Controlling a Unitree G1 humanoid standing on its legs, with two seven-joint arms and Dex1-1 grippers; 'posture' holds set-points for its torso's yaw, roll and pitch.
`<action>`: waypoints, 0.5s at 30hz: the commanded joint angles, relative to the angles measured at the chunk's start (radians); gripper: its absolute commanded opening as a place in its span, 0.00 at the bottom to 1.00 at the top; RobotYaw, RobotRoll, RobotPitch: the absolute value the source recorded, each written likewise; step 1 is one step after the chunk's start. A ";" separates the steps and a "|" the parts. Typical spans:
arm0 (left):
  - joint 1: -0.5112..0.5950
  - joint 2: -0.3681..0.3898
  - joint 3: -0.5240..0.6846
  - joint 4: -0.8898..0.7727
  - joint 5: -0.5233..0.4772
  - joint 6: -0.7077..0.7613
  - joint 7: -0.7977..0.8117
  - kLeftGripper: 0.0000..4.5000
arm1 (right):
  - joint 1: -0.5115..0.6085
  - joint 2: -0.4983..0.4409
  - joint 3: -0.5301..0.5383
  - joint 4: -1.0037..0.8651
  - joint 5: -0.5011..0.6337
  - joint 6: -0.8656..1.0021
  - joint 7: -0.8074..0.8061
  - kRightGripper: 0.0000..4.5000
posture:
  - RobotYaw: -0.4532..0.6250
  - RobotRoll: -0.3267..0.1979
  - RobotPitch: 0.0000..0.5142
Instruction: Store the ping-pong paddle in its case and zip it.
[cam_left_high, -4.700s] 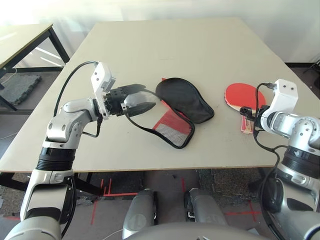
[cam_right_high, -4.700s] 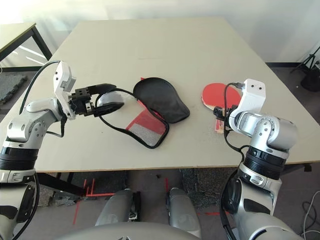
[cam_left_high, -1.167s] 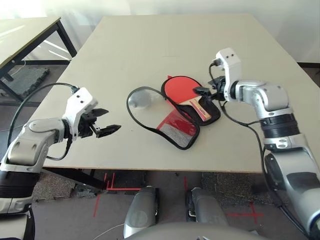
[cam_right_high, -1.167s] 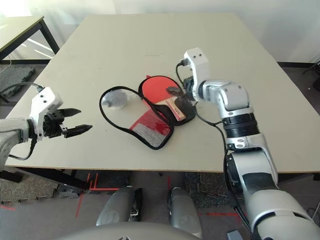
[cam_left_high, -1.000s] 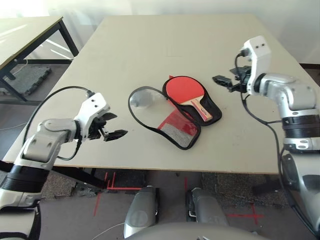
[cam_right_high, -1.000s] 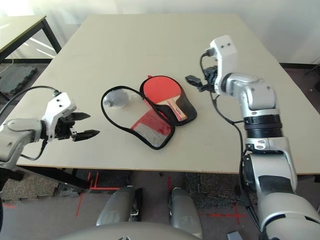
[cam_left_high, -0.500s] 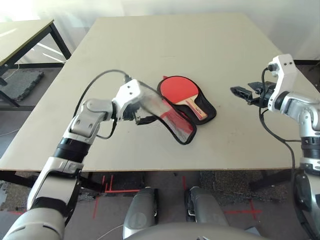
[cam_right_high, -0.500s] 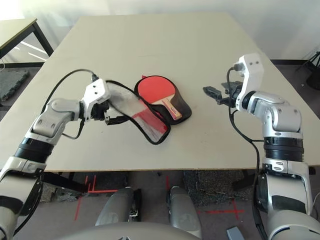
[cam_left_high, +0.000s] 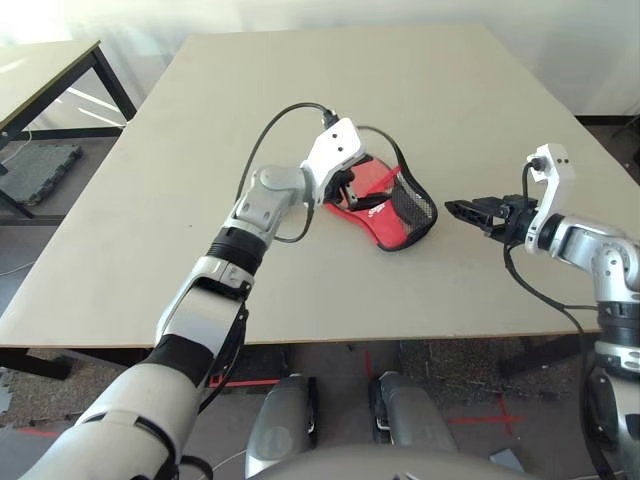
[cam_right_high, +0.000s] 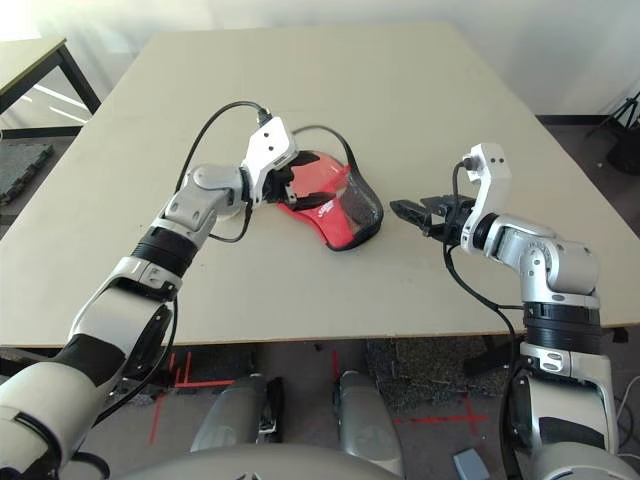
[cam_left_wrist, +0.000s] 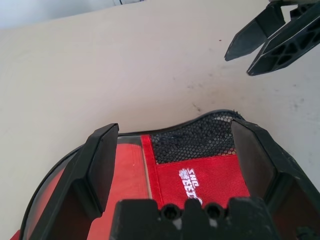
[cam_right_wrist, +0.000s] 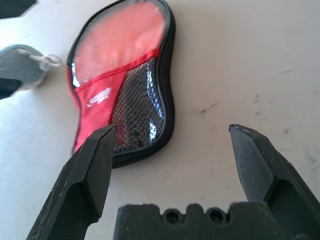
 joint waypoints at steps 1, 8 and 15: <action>0.055 0.056 0.023 -0.069 -0.020 0.055 -0.060 1.00 | -0.012 0.013 0.018 0.024 0.007 -0.008 0.008 0.99 | 0.47 0.62 0.11; 0.290 0.250 0.082 -0.486 -0.169 0.339 -0.205 1.00 | -0.089 0.077 0.085 0.192 -0.041 -0.102 0.023 0.99 | 0.56 0.62 0.13; 0.415 0.319 0.133 -0.685 -0.233 0.479 -0.147 1.00 | -0.150 0.115 0.115 0.323 -0.078 -0.163 0.032 0.99 | 0.60 0.62 0.15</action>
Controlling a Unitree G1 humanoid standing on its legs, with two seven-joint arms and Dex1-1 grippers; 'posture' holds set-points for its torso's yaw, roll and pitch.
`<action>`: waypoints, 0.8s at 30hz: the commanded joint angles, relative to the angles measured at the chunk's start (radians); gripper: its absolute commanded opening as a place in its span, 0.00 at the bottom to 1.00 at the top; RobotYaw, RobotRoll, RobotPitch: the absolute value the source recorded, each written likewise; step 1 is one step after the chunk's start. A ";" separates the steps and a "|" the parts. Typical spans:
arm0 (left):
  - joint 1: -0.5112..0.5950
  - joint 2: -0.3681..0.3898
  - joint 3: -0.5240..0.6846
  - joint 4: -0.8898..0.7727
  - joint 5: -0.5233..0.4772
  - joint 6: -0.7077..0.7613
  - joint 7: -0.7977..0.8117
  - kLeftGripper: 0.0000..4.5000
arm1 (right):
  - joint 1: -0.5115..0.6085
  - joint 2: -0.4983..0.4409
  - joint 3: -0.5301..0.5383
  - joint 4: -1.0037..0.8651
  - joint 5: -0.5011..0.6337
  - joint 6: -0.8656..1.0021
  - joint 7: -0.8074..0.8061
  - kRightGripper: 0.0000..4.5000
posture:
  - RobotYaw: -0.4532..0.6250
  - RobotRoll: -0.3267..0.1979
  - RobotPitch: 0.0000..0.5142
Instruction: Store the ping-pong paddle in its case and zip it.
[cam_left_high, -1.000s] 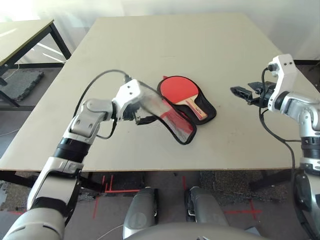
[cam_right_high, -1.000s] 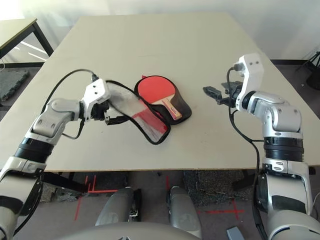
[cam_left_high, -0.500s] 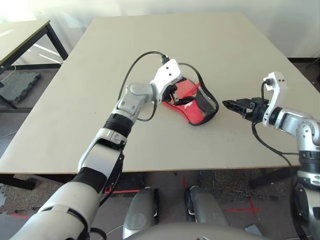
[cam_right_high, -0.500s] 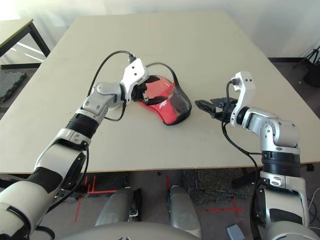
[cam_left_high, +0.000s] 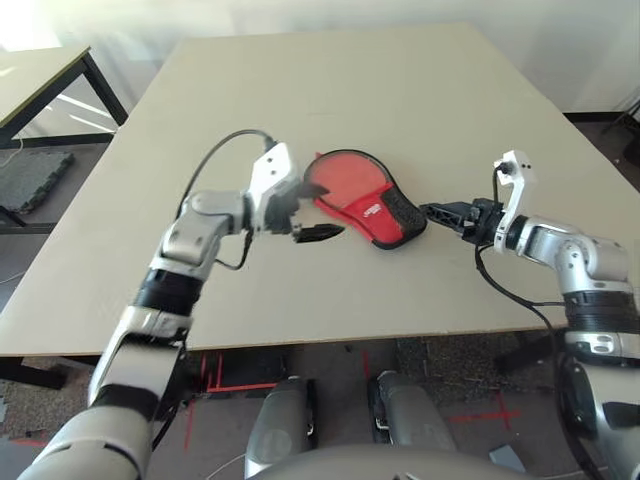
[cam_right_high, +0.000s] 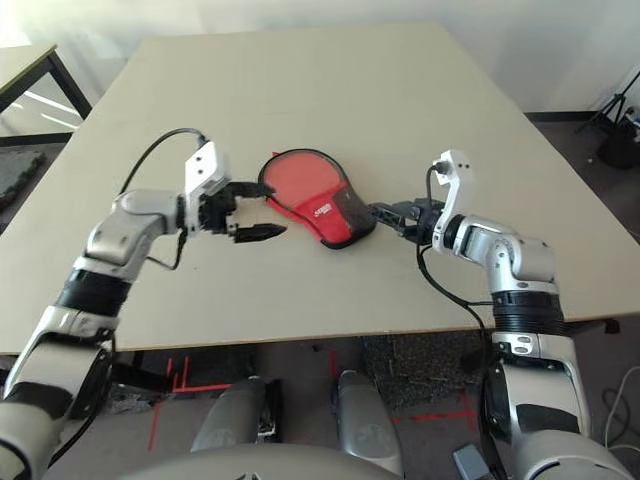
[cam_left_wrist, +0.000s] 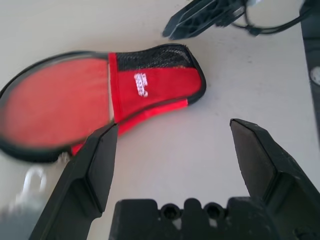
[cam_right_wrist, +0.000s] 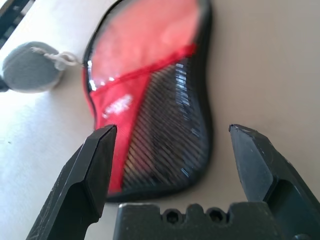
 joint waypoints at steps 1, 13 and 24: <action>0.040 0.015 0.026 -0.072 -0.031 0.055 0.039 1.00 | -0.023 0.009 0.014 0.051 -0.020 -0.028 0.009 0.99 | 0.60 0.62 0.15; 0.109 0.041 0.052 -0.159 -0.074 0.114 0.080 1.00 | -0.028 0.009 0.002 0.113 -0.050 -0.048 -0.008 0.99 | 0.60 0.62 0.18; 0.106 0.063 0.043 -0.155 -0.088 0.109 0.072 1.00 | 0.039 0.022 0.009 0.006 -0.013 0.073 -0.004 0.99 | 0.59 0.62 0.18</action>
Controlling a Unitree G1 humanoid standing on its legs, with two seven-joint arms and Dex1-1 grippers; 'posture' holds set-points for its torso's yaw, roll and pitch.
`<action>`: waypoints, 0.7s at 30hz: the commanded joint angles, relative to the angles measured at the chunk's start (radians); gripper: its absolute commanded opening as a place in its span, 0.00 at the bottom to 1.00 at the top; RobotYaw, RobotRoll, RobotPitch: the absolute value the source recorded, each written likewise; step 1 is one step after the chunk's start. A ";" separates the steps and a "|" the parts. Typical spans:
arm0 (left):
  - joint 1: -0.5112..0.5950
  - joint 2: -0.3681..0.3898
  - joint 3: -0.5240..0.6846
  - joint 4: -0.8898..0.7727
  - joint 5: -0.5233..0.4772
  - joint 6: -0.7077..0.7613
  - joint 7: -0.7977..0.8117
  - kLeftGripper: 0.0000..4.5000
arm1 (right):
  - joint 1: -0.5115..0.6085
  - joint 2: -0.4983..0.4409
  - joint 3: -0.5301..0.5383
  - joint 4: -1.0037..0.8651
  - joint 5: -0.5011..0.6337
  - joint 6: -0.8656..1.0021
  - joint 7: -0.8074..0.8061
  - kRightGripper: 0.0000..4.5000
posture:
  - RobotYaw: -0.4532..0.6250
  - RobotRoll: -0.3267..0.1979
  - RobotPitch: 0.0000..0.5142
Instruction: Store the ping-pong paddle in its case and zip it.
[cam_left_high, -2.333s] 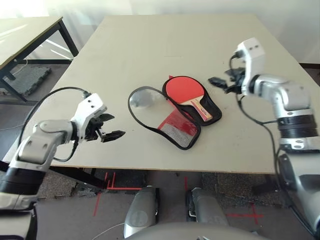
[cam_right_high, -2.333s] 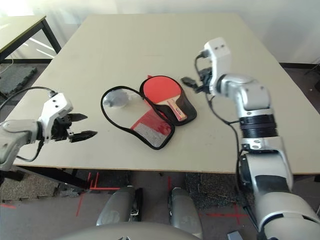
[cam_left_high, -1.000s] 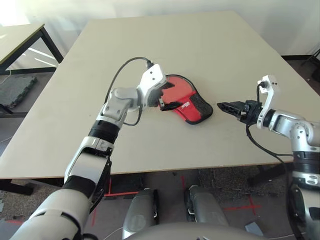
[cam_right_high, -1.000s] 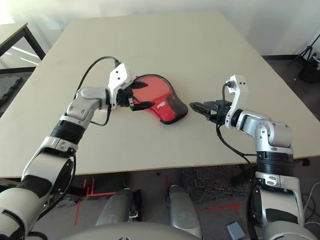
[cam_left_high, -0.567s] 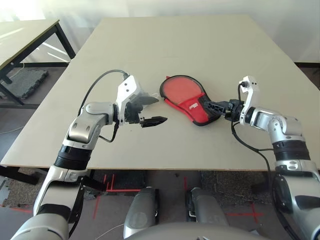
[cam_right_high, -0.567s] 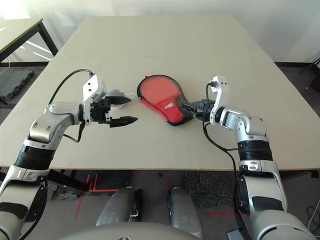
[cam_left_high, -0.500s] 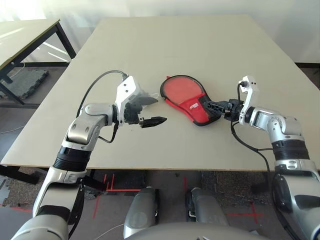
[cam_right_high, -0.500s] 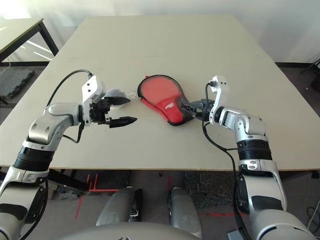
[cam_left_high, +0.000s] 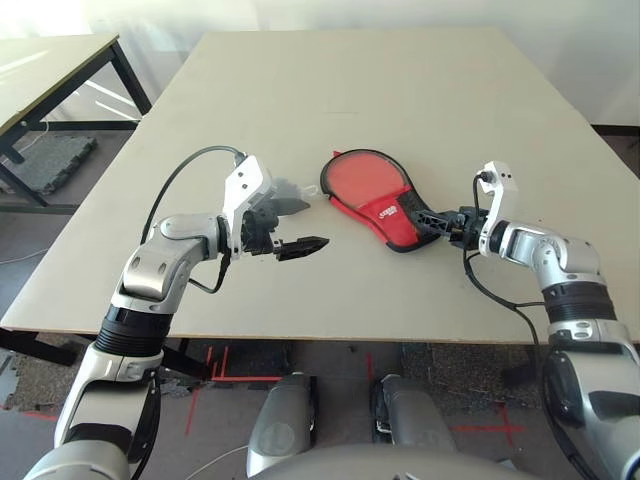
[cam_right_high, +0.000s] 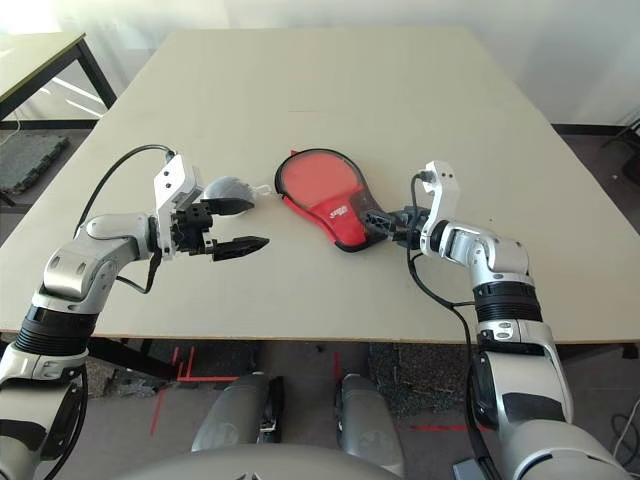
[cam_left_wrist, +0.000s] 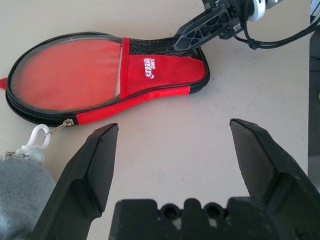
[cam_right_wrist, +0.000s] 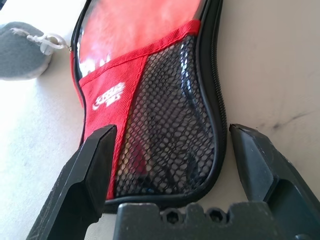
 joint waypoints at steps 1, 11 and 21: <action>0.006 0.018 -0.003 -0.011 -0.011 0.001 -0.009 1.00 | 0.029 0.011 0.003 -0.027 0.018 0.053 -0.005 0.99 | 0.59 0.62 0.18; 0.007 0.015 -0.011 -0.004 -0.006 -0.010 -0.008 1.00 | 0.038 0.023 -0.019 -0.011 0.012 0.085 -0.035 0.35 | 0.59 0.62 0.19; -0.002 0.021 -0.013 0.014 -0.001 -0.022 -0.013 1.00 | 0.046 0.029 -0.035 0.000 0.020 0.095 -0.050 0.01 | 0.59 0.62 0.18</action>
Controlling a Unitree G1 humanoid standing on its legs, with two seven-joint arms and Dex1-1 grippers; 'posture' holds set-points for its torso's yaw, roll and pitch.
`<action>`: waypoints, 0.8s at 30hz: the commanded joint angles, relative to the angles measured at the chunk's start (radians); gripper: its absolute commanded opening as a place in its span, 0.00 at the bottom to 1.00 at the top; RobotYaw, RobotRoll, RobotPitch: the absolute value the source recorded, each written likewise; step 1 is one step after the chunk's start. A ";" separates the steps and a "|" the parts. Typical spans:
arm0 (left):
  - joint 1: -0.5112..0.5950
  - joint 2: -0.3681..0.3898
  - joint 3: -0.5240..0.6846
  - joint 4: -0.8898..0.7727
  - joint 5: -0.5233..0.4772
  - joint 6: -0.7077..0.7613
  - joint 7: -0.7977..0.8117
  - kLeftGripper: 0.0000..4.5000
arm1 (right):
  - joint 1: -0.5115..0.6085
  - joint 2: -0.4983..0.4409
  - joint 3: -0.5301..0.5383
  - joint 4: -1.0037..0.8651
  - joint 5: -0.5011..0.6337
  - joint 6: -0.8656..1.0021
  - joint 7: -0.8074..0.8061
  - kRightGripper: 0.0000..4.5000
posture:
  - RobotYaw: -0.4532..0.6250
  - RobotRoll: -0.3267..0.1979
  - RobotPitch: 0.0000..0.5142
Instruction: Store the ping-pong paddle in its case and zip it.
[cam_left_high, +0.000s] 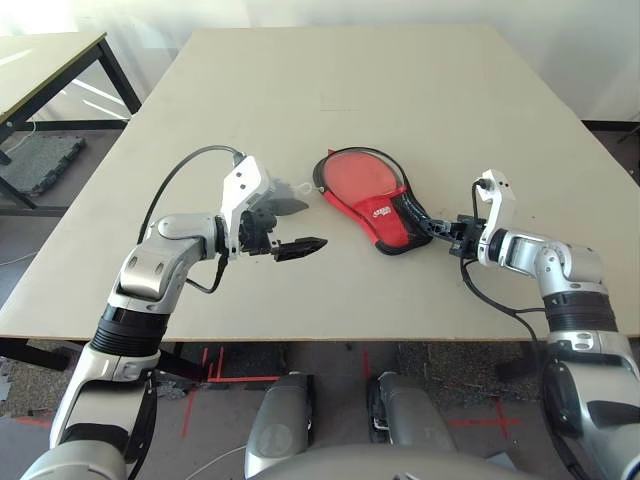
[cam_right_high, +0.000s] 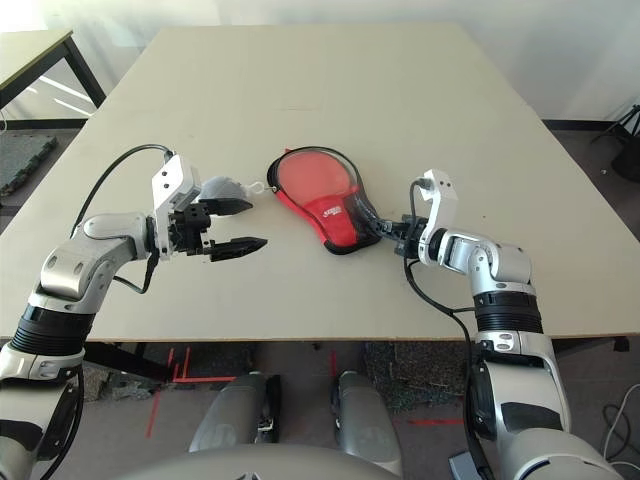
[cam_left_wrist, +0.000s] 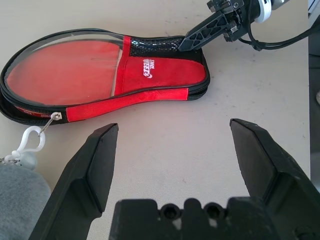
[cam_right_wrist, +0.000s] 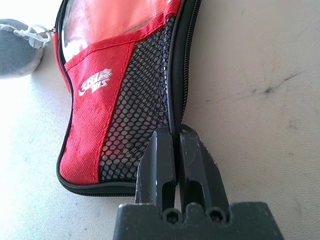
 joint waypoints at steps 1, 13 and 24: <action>-0.002 0.012 -0.010 0.005 0.001 -0.011 -0.007 1.00 | 0.026 0.006 -0.005 0.023 0.006 0.026 -0.011 0.01 | 0.59 0.62 0.17; -0.010 0.008 -0.021 0.026 0.009 -0.031 -0.009 1.00 | 0.143 -0.064 -0.025 -0.189 0.099 0.163 0.037 0.01 | 0.57 0.62 0.17; -0.038 -0.002 -0.036 0.071 0.017 -0.061 -0.016 1.00 | 0.339 -0.222 -0.072 -0.496 0.267 0.330 0.112 0.01 | 0.54 0.62 0.18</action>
